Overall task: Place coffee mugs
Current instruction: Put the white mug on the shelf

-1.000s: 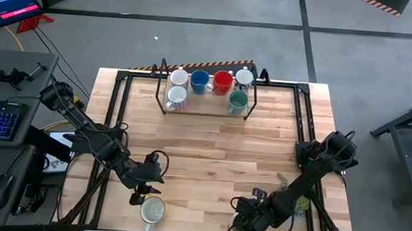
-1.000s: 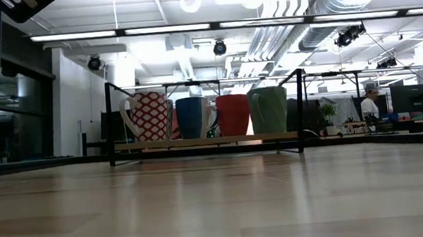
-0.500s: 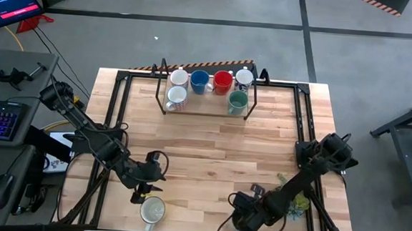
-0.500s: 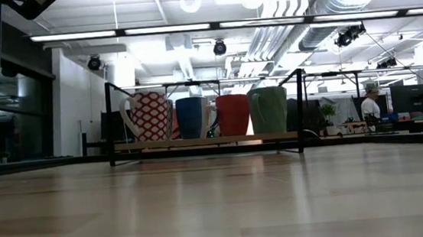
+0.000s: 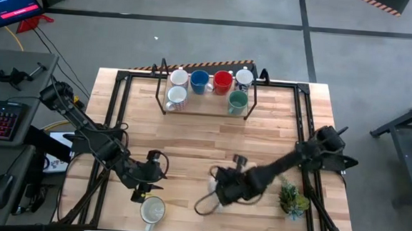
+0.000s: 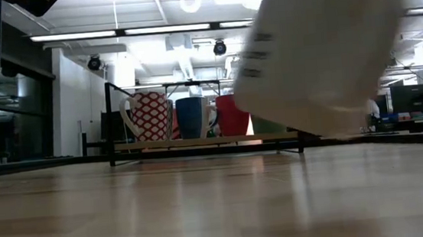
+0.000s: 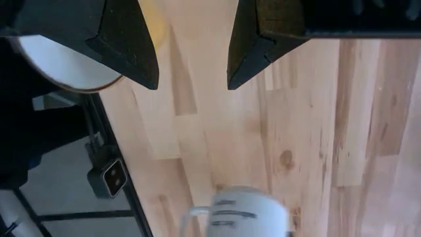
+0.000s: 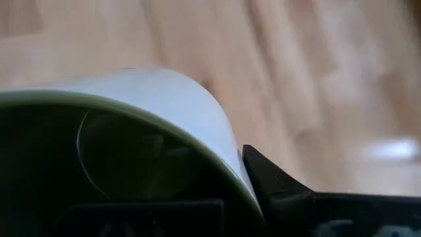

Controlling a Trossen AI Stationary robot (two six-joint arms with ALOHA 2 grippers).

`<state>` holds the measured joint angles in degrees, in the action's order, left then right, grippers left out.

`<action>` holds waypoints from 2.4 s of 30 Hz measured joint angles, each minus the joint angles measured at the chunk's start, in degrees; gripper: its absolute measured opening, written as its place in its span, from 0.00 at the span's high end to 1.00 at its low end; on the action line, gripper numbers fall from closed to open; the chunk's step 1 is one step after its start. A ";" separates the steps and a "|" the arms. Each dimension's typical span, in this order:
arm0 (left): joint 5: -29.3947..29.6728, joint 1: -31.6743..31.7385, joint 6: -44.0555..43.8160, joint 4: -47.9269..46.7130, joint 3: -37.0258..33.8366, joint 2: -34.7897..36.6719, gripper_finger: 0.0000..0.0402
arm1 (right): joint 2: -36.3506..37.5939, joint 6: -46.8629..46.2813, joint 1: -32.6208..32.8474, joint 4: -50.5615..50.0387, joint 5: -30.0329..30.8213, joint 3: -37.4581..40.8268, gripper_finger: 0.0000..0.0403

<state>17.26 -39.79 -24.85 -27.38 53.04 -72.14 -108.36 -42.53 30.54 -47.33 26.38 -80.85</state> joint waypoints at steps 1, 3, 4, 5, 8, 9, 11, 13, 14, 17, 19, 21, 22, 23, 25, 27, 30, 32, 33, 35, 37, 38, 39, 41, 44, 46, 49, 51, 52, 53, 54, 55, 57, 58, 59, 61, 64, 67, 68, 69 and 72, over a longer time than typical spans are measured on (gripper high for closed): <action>0.05 0.00 0.69 -0.36 0.00 0.00 0.58 | 0.00 2.50 -1.26 -0.76 0.55 -1.17 1.00; 0.19 0.00 2.84 -1.35 -0.28 0.04 0.58 | 0.00 7.19 -3.91 -1.37 0.80 -3.65 1.00; 0.37 0.00 4.20 -2.07 -0.63 0.04 0.58 | 0.02 9.32 -5.27 -1.67 0.87 -4.78 1.00; 0.77 0.00 5.48 -3.97 -0.80 0.04 0.58 | 0.04 11.56 -6.62 -1.91 0.89 -5.80 1.00; 1.50 -0.02 6.04 -10.87 -0.83 0.55 0.58 | 0.04 17.56 -10.79 -2.85 -0.08 -8.25 1.00; 1.54 -0.02 5.92 -13.30 -0.83 1.21 0.58 | 0.04 19.15 -12.07 -3.15 -0.30 -9.18 1.00; 1.95 -0.02 5.65 -16.98 -0.83 3.00 0.58 | 0.04 22.56 -14.60 -3.74 -0.31 -11.13 1.00; 2.93 -0.02 5.78 -19.73 -0.83 5.86 0.58 | 0.04 26.51 -17.20 -4.32 -0.61 -12.69 1.00; 3.81 0.00 6.34 -21.04 -0.85 7.64 0.58 | 0.04 28.65 -18.57 -4.47 -0.98 -13.35 1.00; 7.35 0.92 7.72 -24.53 -0.85 13.48 0.58 | 0.04 35.35 -23.05 -4.44 -2.74 -15.35 1.00; 10.95 1.98 8.71 -26.43 -0.85 17.30 0.58 | 0.07 39.68 -26.45 -4.00 -3.82 -16.40 1.00; 15.23 2.78 9.56 -27.56 -0.85 20.98 0.58 | 0.07 44.27 -29.99 -3.68 -5.73 -17.12 1.00; 16.95 3.08 10.54 -27.38 -0.83 22.65 0.58 | 0.07 46.33 -31.78 -3.12 -6.89 -17.44 1.00; 18.22 3.34 11.75 -27.12 -0.83 24.17 0.58 | 0.07 48.24 -33.56 -2.24 -8.23 -17.74 1.00; 20.09 3.93 13.63 -26.77 -0.83 26.40 0.58 | 0.07 51.51 -36.79 -0.73 -10.91 -18.17 1.00; 22.22 4.37 15.54 -26.46 -0.83 27.88 0.58 | 0.11 53.72 -39.55 0.33 -13.85 -18.17 1.00; 22.93 5.02 16.68 -26.24 -0.83 29.21 0.58 | 0.11 56.13 -42.13 1.44 -17.53 -18.17 1.00; 22.43 5.46 17.21 -25.97 -0.84 29.46 0.58 | 0.11 57.47 -43.00 2.15 -19.21 -18.17 1.00; 22.16 5.72 17.56 -25.54 -0.85 29.44 0.58 | 0.11 58.02 -43.22 2.30 -19.77 -18.17 1.00; 21.98 6.19 18.69 -24.84 -0.85 29.46 0.58 | 0.11 59.22 -43.47 3.09 -21.10 -18.17 1.00; 22.04 6.81 20.59 -22.61 -1.89 29.61 0.58 | 0.11 59.69 -43.74 4.68 -21.88 -18.17 1.00; 21.99 7.29 22.04 -20.41 -3.29 30.08 0.58 | 0.11 59.88 -43.81 5.34 -22.37 -18.17 1.00; 21.81 7.90 23.65 -18.16 -5.08 30.82 0.58 | 0.11 60.34 -43.99 5.79 -22.77 -18.17 1.00; 20.55 9.34 25.97 -14.12 -8.68 32.57 0.58 | 0.11 60.88 -44.25 6.29 -23.62 -18.15 1.00; 17.22 12.07 28.12 -9.55 -13.47 35.84 0.58 | 0.11 61.06 -45.15 6.58 -23.88 -18.15 1.00; 15.44 14.56 29.39 -5.97 -16.49 38.45 0.58 | 0.11 61.01 -46.10 6.28 -24.30 -18.14 1.00; 10.98 19.47 30.35 -1.60 -20.76 42.11 0.58 | 0.11 60.62 -47.24 6.10 -25.45 -18.11 1.00; 5.66 23.21 29.98 0.74 -22.43 43.84 0.58 | 0.11 60.62 -47.66 6.05 -25.47 -18.11 1.00; 2.93 25.01 29.51 0.69 -22.84 44.23 0.58 | 0.11 60.62 -47.76 6.02 -25.61 -18.11 1.00; 0.11 26.80 28.90 0.41 -23.07 44.30 0.58 | 0.11 60.62 -47.76 6.01 -25.75 -18.11 1.00; -2.64 28.67 28.68 0.25 -23.10 44.29 0.58 | 0.11 60.64 -47.76 5.99 -25.88 -18.11 1.00; -5.34 30.47 28.60 0.29 -23.10 44.12 0.58 | 0.11 60.64 -47.76 5.85 -26.08 -18.11 1.00; -11.71 34.33 29.69 0.33 -23.10 43.21 0.58 | 0.11 60.64 -48.06 4.97 -27.16 -18.11 1.00; -14.93 36.20 30.21 0.31 -23.10 42.58 0.58 | 0.10 60.60 -48.22 4.42 -27.98 -18.11 1.00; -18.07 38.12 30.83 0.21 -23.10 42.03 0.58 | -0.01 60.56 -48.46 3.94 -28.69 -18.11 1.00; -22.78 41.93 31.42 0.17 -23.10 40.92 0.58 | -0.32 60.12 -48.86 3.57 -28.97 -18.11 1.00; -28.99 46.66 29.89 1.63 -23.10 39.50 0.58 | -1.43 59.58 -49.37 2.67 -28.96 -18.11 1.00; -33.01 49.69 25.42 5.65 -23.10 37.98 0.58 | -2.77 59.60 -50.07 1.80 -30.01 -18.09 1.00; -33.30 50.29 24.30 6.71 -23.10 37.62 0.58 | -3.15 59.93 -50.38 1.51 -30.30 -18.09 1.00; -33.34 50.85 23.62 7.63 -23.10 37.29 0.58 | -3.46 60.59 -50.63 1.43 -30.44 -18.09 1.00; -33.30 51.94 22.55 8.33 -23.08 36.58 0.58 | -4.23 60.85 -51.52 1.27 -30.68 -18.09 1.00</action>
<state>-16.03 12.15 -2.30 -19.05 29.95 -35.55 -112.58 18.32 -20.98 -46.07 -4.30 -98.94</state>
